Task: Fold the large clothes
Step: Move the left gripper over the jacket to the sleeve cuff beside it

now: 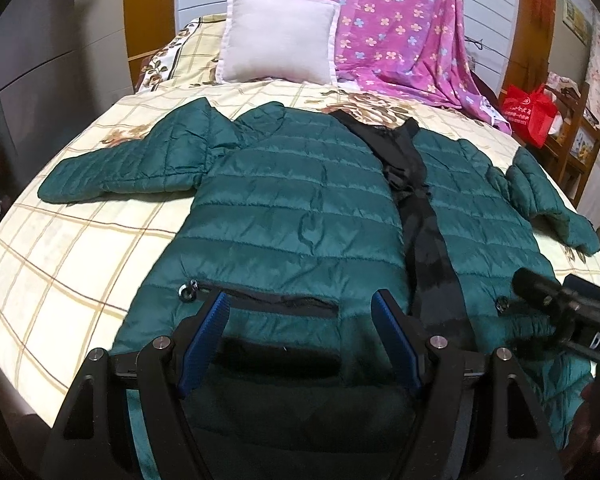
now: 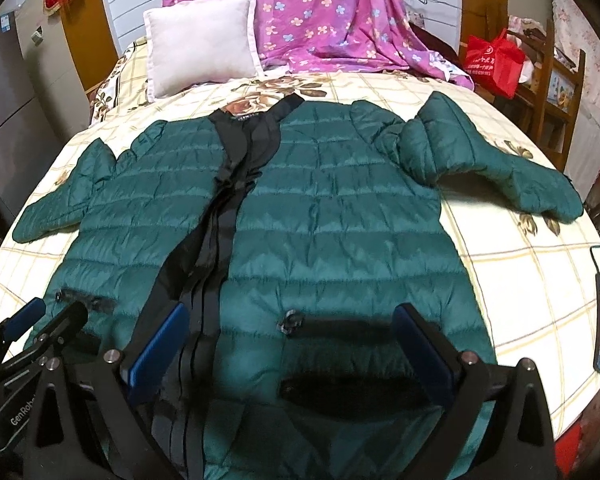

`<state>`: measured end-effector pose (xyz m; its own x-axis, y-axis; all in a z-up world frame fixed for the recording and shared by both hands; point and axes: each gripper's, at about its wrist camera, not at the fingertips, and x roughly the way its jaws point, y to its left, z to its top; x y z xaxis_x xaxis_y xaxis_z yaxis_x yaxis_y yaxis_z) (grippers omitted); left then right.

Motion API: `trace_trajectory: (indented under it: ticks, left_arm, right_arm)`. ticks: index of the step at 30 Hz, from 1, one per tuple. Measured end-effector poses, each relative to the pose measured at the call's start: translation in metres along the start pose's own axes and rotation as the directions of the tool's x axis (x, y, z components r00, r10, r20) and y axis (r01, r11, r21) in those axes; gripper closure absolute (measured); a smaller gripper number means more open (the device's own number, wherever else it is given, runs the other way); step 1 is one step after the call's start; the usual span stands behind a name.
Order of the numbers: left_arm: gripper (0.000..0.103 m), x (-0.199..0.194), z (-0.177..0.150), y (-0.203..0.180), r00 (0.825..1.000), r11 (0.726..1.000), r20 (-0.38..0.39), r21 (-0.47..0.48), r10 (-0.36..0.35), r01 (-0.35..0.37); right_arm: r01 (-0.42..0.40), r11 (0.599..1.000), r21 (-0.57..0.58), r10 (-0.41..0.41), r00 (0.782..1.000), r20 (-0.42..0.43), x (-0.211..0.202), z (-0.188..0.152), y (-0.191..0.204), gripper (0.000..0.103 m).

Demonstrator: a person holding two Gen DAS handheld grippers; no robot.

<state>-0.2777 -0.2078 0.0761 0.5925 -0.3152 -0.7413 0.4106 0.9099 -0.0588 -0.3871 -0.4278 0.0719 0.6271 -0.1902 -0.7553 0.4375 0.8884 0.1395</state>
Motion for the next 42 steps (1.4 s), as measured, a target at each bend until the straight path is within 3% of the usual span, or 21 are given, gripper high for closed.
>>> trace_trajectory:
  ticks: [11, 24, 42]
  left_arm:
    - [0.057, 0.015, 0.046, 0.026, 0.999, 0.998, 0.013, -0.040, 0.050, -0.050]
    - [0.057, 0.050, 0.092, 0.062, 0.993, 0.989, 0.000, -0.091, 0.119, -0.118]
    - [0.057, 0.095, 0.106, 0.083, 0.987, 0.982, -0.039, -0.104, 0.155, -0.158]
  right_arm:
    - [0.005, 0.999, -0.032, -0.004, 1.000, 0.011, 0.010, 0.060, 0.003, 0.000]
    - [-0.005, 1.000, -0.022, 0.005, 1.000, 0.005, 0.054, 0.096, 0.010, 0.000]
    - [0.030, 0.999, -0.012, -0.031, 0.998, -0.053, 0.130, 0.102, 0.017, 0.000]
